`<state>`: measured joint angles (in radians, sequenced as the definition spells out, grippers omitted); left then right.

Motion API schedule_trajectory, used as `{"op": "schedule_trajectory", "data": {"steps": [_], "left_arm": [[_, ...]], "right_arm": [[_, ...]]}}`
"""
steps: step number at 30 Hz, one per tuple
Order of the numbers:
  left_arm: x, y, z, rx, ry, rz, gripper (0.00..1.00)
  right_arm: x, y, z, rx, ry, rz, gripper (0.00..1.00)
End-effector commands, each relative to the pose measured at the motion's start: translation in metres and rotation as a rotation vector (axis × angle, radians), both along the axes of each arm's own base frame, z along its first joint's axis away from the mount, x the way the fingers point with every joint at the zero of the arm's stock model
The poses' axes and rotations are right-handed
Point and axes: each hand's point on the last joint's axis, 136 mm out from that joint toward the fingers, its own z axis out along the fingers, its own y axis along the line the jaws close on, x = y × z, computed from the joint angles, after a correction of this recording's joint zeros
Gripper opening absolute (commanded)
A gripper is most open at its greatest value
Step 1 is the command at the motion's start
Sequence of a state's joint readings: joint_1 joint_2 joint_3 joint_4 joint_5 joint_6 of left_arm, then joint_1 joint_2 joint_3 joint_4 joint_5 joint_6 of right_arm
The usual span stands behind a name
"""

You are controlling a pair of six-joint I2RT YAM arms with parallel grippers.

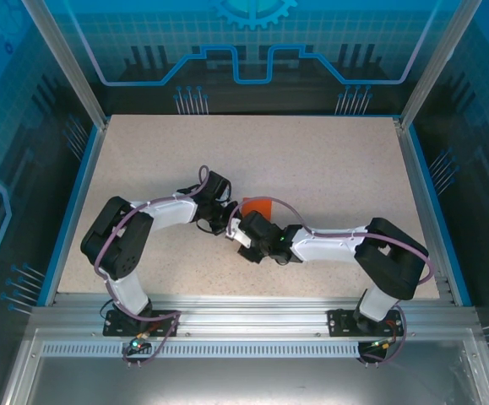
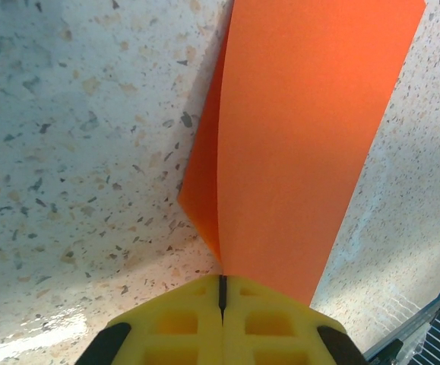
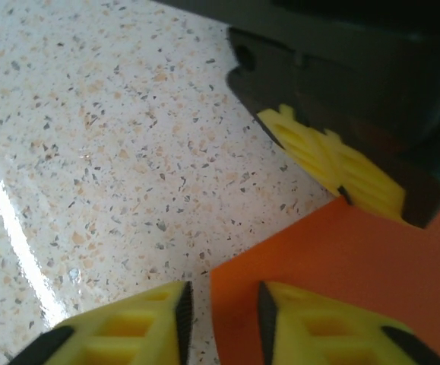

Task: Fold a paper plane with a square sheet of paper (fold left side to right side)

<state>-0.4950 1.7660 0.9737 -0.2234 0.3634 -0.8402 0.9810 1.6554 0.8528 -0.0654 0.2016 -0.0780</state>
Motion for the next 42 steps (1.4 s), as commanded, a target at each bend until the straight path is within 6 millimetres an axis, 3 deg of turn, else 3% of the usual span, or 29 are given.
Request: {"op": "schedule_trajectory", "data": {"steps": [1,4,9,14,18,21,25,31,37,42], "left_arm": [[0.001,-0.003,0.015,-0.007,-0.017,-0.006,0.04],[0.000,-0.001,0.016,0.003,-0.022,-0.005,0.09],[0.001,0.005,0.022,0.009,-0.039,0.000,0.23],[0.001,0.021,0.033,0.021,-0.059,0.009,0.43],[0.007,0.033,0.042,0.020,-0.077,0.033,0.50],[0.014,0.031,0.046,0.011,-0.088,0.034,0.48],[0.029,0.011,0.046,-0.060,-0.096,0.000,0.36],[0.060,-0.019,0.041,-0.111,-0.089,-0.064,0.29],[0.089,-0.046,0.026,-0.095,-0.077,-0.117,0.28],[0.095,-0.057,0.001,-0.046,-0.040,-0.157,0.25]], "right_arm": [[0.007,0.003,0.013,0.031,-0.021,-0.005,0.18],[0.003,-0.002,0.011,0.024,0.002,0.005,0.00],[-0.001,-0.010,0.008,0.031,0.040,0.002,0.00],[-0.003,-0.015,0.005,0.036,0.071,-0.005,0.00],[-0.004,-0.019,0.002,0.040,0.085,-0.016,0.00],[-0.002,-0.021,0.002,0.049,0.090,-0.027,0.00],[-0.002,-0.022,0.003,0.056,0.093,-0.032,0.00],[0.000,-0.023,0.003,0.059,0.096,-0.041,0.00],[0.001,-0.023,0.002,0.058,0.104,-0.044,0.00],[0.001,-0.024,0.002,0.067,0.122,-0.050,0.00]]}}
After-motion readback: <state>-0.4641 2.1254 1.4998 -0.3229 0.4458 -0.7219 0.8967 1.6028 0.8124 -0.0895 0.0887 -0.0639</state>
